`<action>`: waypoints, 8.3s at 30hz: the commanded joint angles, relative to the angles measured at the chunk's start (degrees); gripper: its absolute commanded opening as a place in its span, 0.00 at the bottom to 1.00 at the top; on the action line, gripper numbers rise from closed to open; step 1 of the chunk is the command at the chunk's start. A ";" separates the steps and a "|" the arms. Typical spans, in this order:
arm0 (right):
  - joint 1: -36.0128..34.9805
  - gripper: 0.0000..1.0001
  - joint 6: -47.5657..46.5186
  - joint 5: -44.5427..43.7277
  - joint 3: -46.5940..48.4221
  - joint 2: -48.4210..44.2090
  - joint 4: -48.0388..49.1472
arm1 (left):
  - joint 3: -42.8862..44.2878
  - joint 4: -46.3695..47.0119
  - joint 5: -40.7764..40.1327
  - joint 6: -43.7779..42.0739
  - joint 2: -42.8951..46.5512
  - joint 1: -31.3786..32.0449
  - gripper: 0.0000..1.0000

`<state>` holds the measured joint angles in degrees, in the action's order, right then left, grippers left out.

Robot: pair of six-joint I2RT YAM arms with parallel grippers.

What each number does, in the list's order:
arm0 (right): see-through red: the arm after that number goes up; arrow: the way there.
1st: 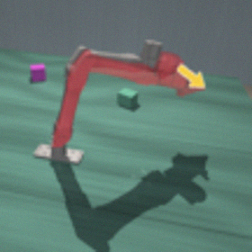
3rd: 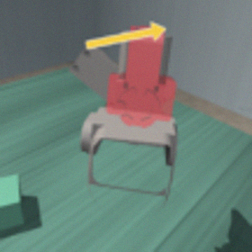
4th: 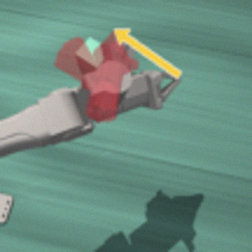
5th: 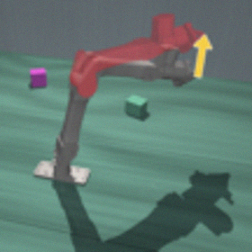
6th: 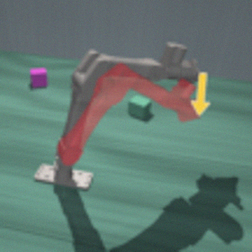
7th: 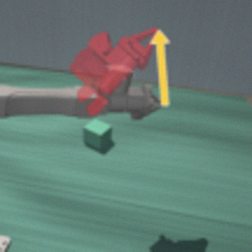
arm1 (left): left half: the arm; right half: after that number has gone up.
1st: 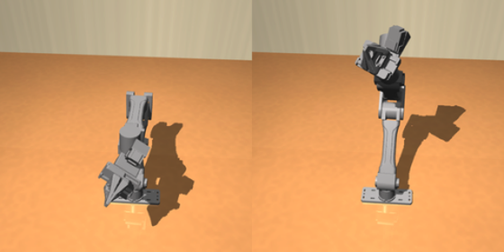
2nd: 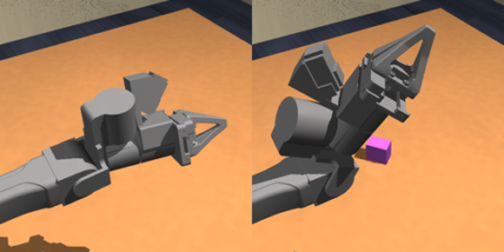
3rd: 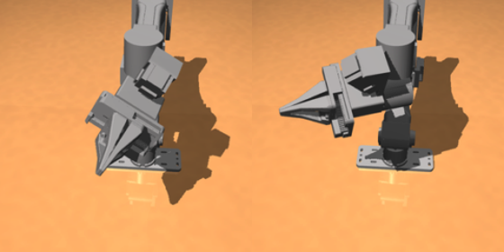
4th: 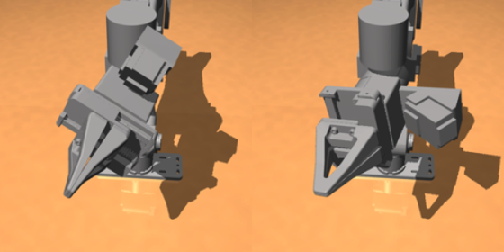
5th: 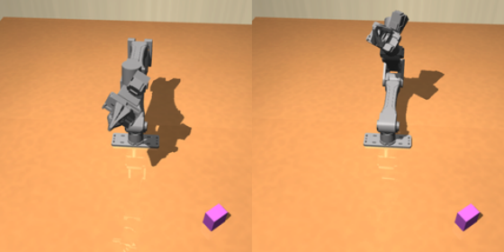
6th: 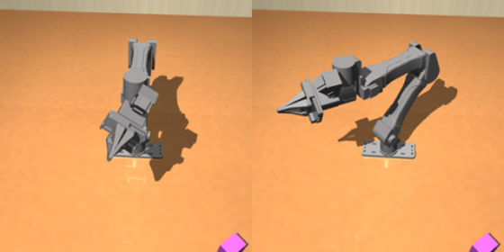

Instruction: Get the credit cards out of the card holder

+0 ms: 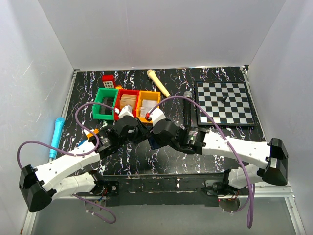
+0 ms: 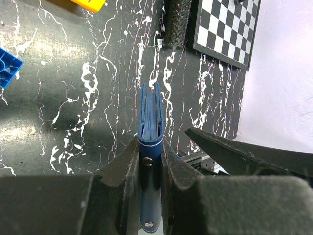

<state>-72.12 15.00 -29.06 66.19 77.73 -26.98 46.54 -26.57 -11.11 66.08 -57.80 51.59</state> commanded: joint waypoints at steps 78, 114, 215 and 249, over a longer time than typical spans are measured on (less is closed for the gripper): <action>6.46 0.01 6.79 -1.01 2.98 0.14 -7.47 | -1.28 0.20 -3.12 0.01 5.50 0.61 0.00; 11.20 0.25 2.66 40.05 -6.16 -16.74 5.98 | -21.58 37.11 19.02 -22.23 20.09 -2.99 0.00; 27.47 0.49 21.38 77.31 -14.69 -17.44 29.09 | -29.06 82.46 44.78 -7.72 8.50 -11.60 0.00; 21.23 0.01 7.40 26.00 5.69 -9.62 -16.16 | -15.18 41.07 19.83 -17.56 7.53 -6.60 0.64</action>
<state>-49.12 23.20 8.97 67.94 67.18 -36.91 27.79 19.16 13.74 50.46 -48.73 41.89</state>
